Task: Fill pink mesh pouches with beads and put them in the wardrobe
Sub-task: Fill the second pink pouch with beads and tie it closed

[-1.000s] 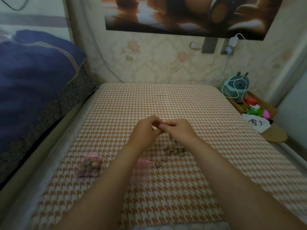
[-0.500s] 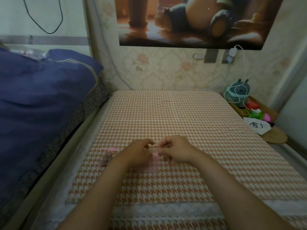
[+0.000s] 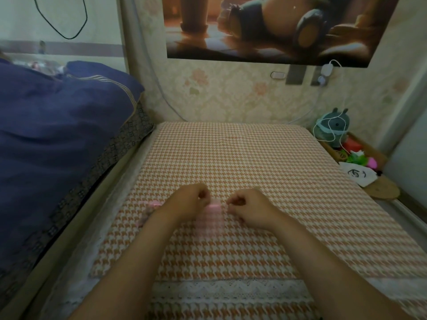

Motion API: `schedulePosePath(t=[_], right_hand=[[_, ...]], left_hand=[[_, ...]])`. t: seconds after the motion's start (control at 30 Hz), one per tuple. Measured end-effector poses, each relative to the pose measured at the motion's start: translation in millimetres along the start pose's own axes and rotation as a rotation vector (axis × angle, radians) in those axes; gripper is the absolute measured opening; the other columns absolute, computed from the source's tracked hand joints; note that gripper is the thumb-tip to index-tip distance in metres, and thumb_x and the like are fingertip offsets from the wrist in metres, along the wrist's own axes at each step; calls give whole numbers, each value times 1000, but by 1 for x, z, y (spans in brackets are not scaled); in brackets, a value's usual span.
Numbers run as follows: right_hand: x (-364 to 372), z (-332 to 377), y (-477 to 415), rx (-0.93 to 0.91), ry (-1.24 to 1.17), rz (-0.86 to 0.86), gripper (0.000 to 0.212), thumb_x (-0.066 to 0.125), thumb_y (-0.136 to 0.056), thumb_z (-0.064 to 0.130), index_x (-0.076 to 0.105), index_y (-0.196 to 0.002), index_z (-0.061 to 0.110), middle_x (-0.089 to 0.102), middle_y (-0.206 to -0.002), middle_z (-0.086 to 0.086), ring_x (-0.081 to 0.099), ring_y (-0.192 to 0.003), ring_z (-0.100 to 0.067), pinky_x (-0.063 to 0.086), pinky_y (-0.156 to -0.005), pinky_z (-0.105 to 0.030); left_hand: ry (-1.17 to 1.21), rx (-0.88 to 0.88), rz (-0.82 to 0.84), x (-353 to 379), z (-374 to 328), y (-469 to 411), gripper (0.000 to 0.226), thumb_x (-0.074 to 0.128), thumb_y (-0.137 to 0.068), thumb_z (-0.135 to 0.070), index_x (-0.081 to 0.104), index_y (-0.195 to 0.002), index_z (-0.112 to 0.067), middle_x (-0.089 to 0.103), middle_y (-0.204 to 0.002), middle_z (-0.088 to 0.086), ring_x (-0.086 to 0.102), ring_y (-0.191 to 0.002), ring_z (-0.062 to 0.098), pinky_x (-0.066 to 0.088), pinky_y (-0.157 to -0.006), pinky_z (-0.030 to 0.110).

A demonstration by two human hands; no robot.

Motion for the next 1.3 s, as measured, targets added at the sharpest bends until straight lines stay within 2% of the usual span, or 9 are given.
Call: schedulePosePath(t=[0.13, 0.33, 0.43, 0.63, 0.7, 0.8, 0.9, 1.07, 1.3], right_hand=[[-24, 17, -5, -76, -114, -170, 12, 66, -93, 17, 70, -98, 27, 68, -97, 6, 64, -72, -6, 50, -59, -18], [-32, 26, -6, -133, -196, -253, 19, 68, -91, 18, 71, -102, 33, 68, -98, 7, 62, -66, -10, 58, -64, -34], [-39, 37, 0, -162, -204, -294, 21, 69, -90, 19, 69, -101, 36, 68, -98, 12, 63, -59, -16, 59, -60, -35], [-38, 63, 14, -245, -195, -264, 20, 70, -90, 19, 69, -98, 37, 70, -97, 16, 56, -53, -14, 53, -51, -21], [-33, 67, 17, -257, -180, -237, 18, 70, -90, 18, 71, -101, 32, 70, -96, 18, 54, -47, -6, 54, -49, -23], [-33, 71, 18, -274, -113, -256, 17, 70, -90, 20, 71, -103, 32, 69, -95, 27, 53, -43, -3, 56, -55, -25], [-36, 76, 20, -318, -25, -277, 16, 70, -90, 27, 71, -103, 35, 68, -92, 28, 54, -48, -2, 52, -57, -21], [-19, 81, 14, -408, 285, -215, 19, 66, -91, 41, 72, -108, 38, 59, -105, 20, 50, -73, 8, 39, -67, -17], [-16, 75, 9, -371, 382, -106, 21, 55, -96, 34, 71, -110, 38, 57, -112, 18, 49, -75, 7, 51, -76, -28]], left_hand=[[54, 52, -140, -27, -14, 4, 9, 61, -92, -29, 61, -83, -29, 64, -80, -11, 60, -73, 9, 51, -65, 29], [65, 94, -184, -44, -26, 9, 7, 67, -89, -30, 73, -88, -30, 68, -80, -17, 61, -78, 0, 50, -72, 21], [148, 20, -186, -40, -25, 9, 16, 64, -88, -32, 78, -83, -26, 69, -69, -17, 62, -65, -2, 47, -61, 18], [200, -102, -250, -36, -15, 6, 28, 64, -82, -37, 75, -68, -15, 68, -60, 5, 65, -59, 21, 54, -59, 38], [238, -101, -236, -34, -13, 4, 17, 69, -81, -34, 77, -73, -22, 71, -67, -4, 67, -65, 13, 58, -65, 36], [224, -85, -190, -33, -15, 5, 12, 72, -79, -29, 77, -89, -31, 72, -87, -16, 66, -79, 2, 58, -75, 30], [192, -38, -107, -28, -23, 7, 21, 70, -79, -21, 73, -96, -32, 69, -87, -19, 62, -72, -2, 53, -65, 24], [226, 5, -13, -16, -29, 6, 22, 64, -80, -20, 73, -98, -29, 71, -95, -12, 65, -77, 3, 56, -69, 27], [273, -66, -34, -20, -19, 4, 21, 60, -86, -18, 74, -97, -28, 72, -92, -9, 68, -83, 10, 58, -76, 32]])
Point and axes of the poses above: each hand's wrist, its own y-axis away from the middle knuckle, its own x-axis out of the palm, z = x × y, the point moved 10 cm from there along -y, towards the middle knuckle
